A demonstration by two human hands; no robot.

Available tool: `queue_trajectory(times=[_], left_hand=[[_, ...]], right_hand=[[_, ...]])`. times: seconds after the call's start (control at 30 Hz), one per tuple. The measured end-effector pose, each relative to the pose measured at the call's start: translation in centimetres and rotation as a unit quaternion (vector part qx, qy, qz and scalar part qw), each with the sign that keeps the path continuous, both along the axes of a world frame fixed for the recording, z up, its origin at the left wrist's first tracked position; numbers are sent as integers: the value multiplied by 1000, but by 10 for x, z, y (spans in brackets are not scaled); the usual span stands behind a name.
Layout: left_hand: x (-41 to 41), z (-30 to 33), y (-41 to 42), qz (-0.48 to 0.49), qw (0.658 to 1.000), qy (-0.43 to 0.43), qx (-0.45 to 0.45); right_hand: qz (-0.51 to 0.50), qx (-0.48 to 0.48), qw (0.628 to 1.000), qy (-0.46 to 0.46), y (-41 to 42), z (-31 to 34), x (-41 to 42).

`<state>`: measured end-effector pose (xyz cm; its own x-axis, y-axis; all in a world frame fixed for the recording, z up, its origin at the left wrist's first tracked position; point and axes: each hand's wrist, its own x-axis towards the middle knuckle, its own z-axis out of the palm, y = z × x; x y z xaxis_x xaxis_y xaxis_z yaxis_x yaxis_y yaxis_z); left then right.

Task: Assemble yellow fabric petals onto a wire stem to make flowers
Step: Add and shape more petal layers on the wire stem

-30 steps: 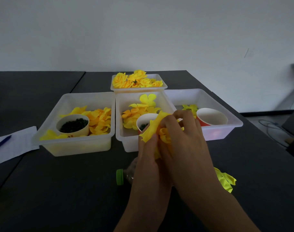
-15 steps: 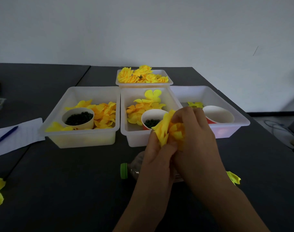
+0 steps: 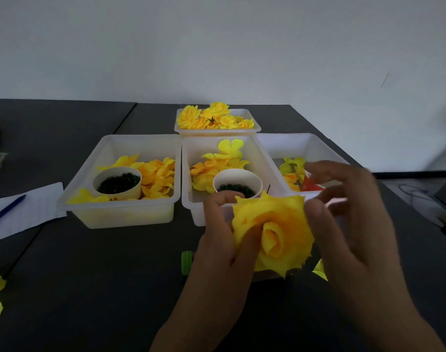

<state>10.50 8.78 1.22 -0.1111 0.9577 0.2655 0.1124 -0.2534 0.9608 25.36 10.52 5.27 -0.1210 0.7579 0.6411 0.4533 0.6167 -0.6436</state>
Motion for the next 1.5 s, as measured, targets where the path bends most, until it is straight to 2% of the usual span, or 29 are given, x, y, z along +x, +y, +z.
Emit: queue_trajectory(times=[0.1, 0.13, 0.23, 0.37, 0.47, 0.6, 0.73, 0.83, 1.0, 1.1, 1.2, 1.27, 1.4, 1.5], left_hand=[[-8, -2, 2, 18, 999, 48, 16], [-8, -1, 2, 25, 998, 54, 31], [-8, 5, 1, 65, 990, 85, 94], [-3, 5, -1, 104, 985, 98, 100], [-1, 5, -1, 147, 969, 137, 143], [4, 5, -3, 204, 924, 215, 241], [6, 4, -3, 229, 904, 247, 262], [5, 4, -4, 221, 908, 243, 260], [0, 8, -3, 141, 941, 250, 179], [-10, 12, -4, 99, 928, 288, 212], [-17, 17, -7, 56, 917, 320, 231], [-18, 20, -8, 30, 910, 336, 243], [-18, 25, -7, 11, 892, 363, 270], [-20, 30, -9, 1, 907, 346, 241]], right_hand=[[75, -198, 977, -19, -1, -3, 5], [72, -225, 971, -41, -1, -8, 7], [35, -211, 977, -26, -6, -16, 5], [8, -154, 987, 40, -13, -25, 0], [-3, -125, 990, 65, -17, -29, -1], [15, -131, 987, 88, -22, -32, -3], [62, -176, 973, 135, -27, -36, -4], [91, -230, 950, 191, -29, -41, -2], [81, -297, 922, 233, -31, -45, 2], [95, -316, 931, 153, -20, -38, 11], [231, -360, 897, 108, -11, -16, 33], [294, -361, 884, 45, -8, -1, 40], [291, -366, 883, -50, 5, 6, 38], [316, -385, 866, -49, 8, 8, 36]])
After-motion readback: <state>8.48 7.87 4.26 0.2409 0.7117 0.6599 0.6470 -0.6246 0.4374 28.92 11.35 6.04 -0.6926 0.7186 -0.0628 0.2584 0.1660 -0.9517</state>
